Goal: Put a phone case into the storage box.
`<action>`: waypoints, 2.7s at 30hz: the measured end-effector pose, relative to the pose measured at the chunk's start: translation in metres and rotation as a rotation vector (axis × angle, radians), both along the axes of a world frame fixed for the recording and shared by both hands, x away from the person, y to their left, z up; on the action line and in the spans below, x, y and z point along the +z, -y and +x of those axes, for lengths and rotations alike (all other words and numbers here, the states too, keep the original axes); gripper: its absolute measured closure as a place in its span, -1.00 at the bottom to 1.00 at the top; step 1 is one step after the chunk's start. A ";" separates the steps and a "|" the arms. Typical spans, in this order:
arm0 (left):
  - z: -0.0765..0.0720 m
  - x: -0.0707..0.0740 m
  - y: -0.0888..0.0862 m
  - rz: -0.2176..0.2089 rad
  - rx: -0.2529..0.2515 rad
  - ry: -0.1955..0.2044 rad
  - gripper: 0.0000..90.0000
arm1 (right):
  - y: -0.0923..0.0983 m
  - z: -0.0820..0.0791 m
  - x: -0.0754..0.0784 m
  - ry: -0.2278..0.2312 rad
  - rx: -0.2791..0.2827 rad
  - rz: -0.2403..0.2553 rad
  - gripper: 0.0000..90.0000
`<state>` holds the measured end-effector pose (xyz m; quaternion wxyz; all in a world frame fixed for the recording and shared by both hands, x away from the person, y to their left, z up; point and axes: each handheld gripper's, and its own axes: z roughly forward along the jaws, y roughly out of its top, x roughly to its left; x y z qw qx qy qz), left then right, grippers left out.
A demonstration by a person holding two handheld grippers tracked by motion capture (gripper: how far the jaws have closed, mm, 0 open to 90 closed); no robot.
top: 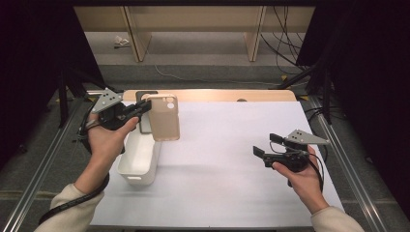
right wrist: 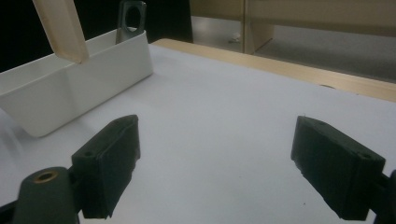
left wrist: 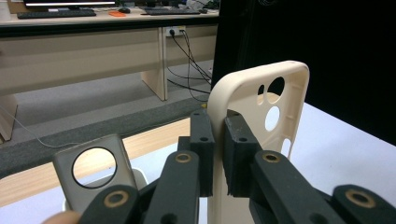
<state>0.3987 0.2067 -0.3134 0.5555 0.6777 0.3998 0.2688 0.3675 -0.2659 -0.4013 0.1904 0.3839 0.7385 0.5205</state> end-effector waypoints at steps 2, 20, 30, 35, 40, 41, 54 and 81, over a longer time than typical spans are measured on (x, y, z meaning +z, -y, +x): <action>0.000 0.001 -0.002 0.002 0.003 0.001 0.86 | 0.000 0.000 0.000 -0.001 0.000 0.001 -0.63; 0.005 0.006 -0.016 0.017 0.028 -0.002 0.86 | 0.001 0.001 -0.001 -0.006 -0.008 0.005 -0.63; 0.007 0.006 -0.022 0.019 0.040 -0.007 0.86 | 0.001 0.001 -0.001 -0.006 -0.008 0.006 -0.63; 0.008 0.005 -0.025 0.022 0.045 -0.012 0.86 | 0.002 0.001 -0.001 -0.006 -0.009 0.006 -0.63; 0.009 0.006 -0.028 0.022 0.052 -0.011 0.86 | 0.002 0.001 -0.001 -0.006 -0.010 0.006 -0.63; 0.009 0.006 -0.029 0.023 0.053 -0.012 0.86 | 0.002 0.001 -0.001 -0.006 -0.010 0.006 -0.63; 0.013 0.006 -0.035 0.032 0.062 -0.018 0.86 | 0.002 0.001 -0.001 -0.008 -0.011 0.007 -0.63; 0.022 0.006 -0.045 0.045 0.090 -0.027 0.86 | 0.003 0.001 -0.002 -0.009 -0.012 0.012 -0.63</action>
